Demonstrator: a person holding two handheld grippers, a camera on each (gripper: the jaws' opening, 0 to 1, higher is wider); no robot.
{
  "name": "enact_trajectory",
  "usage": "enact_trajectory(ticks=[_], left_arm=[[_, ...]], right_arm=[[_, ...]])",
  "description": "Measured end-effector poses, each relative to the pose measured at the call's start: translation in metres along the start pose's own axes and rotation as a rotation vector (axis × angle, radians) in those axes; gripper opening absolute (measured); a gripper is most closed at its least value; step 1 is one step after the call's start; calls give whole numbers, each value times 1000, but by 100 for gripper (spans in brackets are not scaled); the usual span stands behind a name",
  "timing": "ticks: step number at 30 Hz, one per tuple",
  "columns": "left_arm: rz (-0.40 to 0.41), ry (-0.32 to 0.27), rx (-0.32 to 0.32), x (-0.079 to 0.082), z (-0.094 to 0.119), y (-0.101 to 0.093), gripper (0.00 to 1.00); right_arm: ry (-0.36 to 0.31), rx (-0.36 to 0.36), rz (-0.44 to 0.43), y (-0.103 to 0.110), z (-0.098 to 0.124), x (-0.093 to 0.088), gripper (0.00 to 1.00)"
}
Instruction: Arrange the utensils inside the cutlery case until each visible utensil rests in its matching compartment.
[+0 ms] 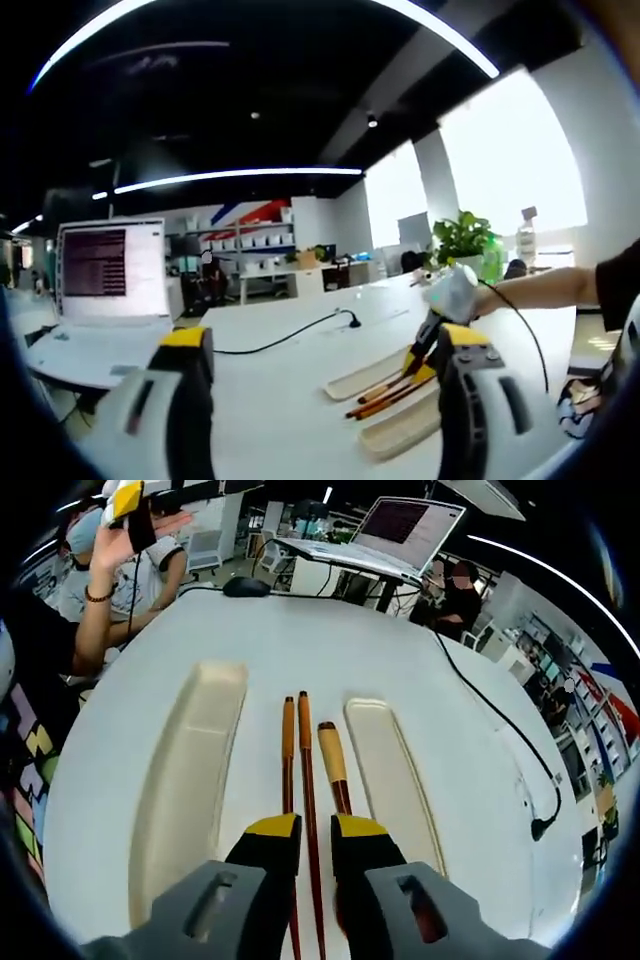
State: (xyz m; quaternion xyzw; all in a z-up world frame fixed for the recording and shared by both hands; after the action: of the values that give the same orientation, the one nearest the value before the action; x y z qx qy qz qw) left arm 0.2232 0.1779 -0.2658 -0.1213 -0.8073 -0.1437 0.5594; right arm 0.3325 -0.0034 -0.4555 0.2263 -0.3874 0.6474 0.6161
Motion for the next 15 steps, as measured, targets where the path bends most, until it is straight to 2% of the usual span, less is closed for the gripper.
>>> enact_trajectory(ticks=[9,15], left_arm=[[-18,24,1,-5,0,0,95],[-26,39,5,-8,0,1,94]], right_arm=[[57,65,2,1,-7,-5,6],[79,113,-52,2,-13,-3,3]])
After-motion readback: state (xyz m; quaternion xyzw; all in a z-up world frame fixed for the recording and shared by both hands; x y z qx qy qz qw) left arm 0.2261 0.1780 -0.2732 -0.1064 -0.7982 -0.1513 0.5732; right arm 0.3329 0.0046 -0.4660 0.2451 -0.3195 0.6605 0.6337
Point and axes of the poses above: the point that each gripper's makers call its tool centre point, and the gripper's own axes: z roughly backward along the fingers, y roughly to its left, x roughly out of its top, the point moved 1 cm from there along z, roughly backward along the fingers, and after that the axes turned 15 degrees about -y, right-handed, at the moved point
